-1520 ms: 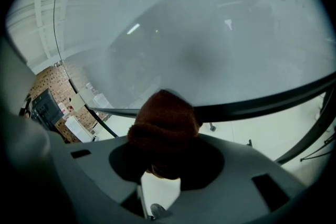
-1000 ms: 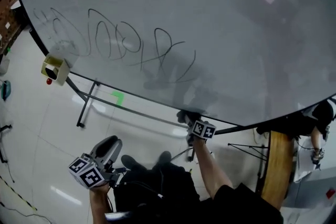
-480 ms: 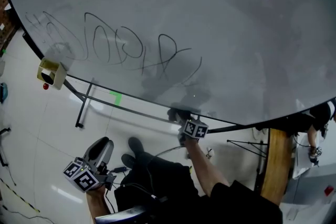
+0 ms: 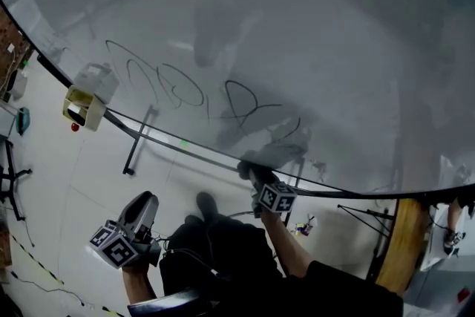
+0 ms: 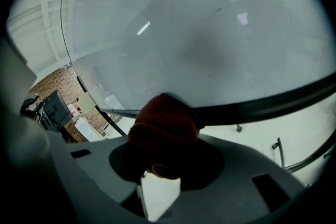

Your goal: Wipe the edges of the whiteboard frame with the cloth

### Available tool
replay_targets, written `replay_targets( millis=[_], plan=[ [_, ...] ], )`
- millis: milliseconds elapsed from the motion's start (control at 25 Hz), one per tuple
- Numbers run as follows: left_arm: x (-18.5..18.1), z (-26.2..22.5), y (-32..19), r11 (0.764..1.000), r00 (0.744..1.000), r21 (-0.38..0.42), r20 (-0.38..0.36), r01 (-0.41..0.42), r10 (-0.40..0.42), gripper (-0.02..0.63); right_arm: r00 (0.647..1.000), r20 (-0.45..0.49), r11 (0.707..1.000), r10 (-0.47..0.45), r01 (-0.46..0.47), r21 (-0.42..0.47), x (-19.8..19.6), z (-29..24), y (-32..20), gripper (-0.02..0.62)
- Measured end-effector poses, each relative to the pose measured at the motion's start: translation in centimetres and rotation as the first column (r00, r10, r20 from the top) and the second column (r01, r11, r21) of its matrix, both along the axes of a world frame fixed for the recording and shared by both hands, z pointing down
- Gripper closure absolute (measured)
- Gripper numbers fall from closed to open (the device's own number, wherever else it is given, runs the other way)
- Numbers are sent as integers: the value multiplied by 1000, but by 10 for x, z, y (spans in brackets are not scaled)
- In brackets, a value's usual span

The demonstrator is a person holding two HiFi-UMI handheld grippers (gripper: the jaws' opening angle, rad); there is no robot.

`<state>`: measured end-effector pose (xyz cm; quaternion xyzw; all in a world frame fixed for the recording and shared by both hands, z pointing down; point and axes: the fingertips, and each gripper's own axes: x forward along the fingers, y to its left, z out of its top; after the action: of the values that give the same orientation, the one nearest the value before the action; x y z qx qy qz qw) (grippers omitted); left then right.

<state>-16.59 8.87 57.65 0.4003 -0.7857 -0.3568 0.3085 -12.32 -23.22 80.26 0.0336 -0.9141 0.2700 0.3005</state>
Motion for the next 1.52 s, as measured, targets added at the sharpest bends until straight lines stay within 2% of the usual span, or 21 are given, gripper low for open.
replay_targets(
  millis=[120, 280, 440, 640, 840, 1120, 1280, 1440, 1520],
  plan=[
    [-5, 2, -3, 1000, 1000, 2, 8, 21, -21, 505, 999, 2, 999, -42, 42, 5, -7, 1, 8, 454],
    [-5, -1, -6, 1000, 999, -3, -21, 27, -27, 505, 998, 0, 998, -65, 65, -10, -18, -3, 22, 454],
    [-11, -1, 5, 999, 999, 9, 5, 48, -48, 505, 996, 15, 996, -85, 85, -10, -31, -6, 35, 454],
    [-12, -2, 23, 998, 998, 38, -49, 50, -48, 505, 997, 4, 997, -77, 77, -11, -43, -1, 49, 454],
    [-29, 4, 69, 997, 999, 54, 10, 46, -47, 505, 999, -35, 999, -42, 43, 27, -62, -3, 70, 454],
    [-52, 0, 130, 997, 999, 76, 34, 33, -36, 505, 998, -60, 998, 20, -16, 66, -97, -9, 107, 454],
    [-64, 0, 168, 994, 997, 100, 46, 53, -58, 505, 994, -89, 996, 61, -55, 72, -111, -8, 129, 454],
    [-76, 1, 206, 991, 995, 113, 55, 77, -83, 505, 993, -108, 994, 47, -36, 103, -130, -9, 152, 454],
    [-80, 2, 221, 990, 994, 115, 57, 83, -90, 505, 996, -89, 995, 33, -25, 97, -142, -2, 161, 454]
  ],
)
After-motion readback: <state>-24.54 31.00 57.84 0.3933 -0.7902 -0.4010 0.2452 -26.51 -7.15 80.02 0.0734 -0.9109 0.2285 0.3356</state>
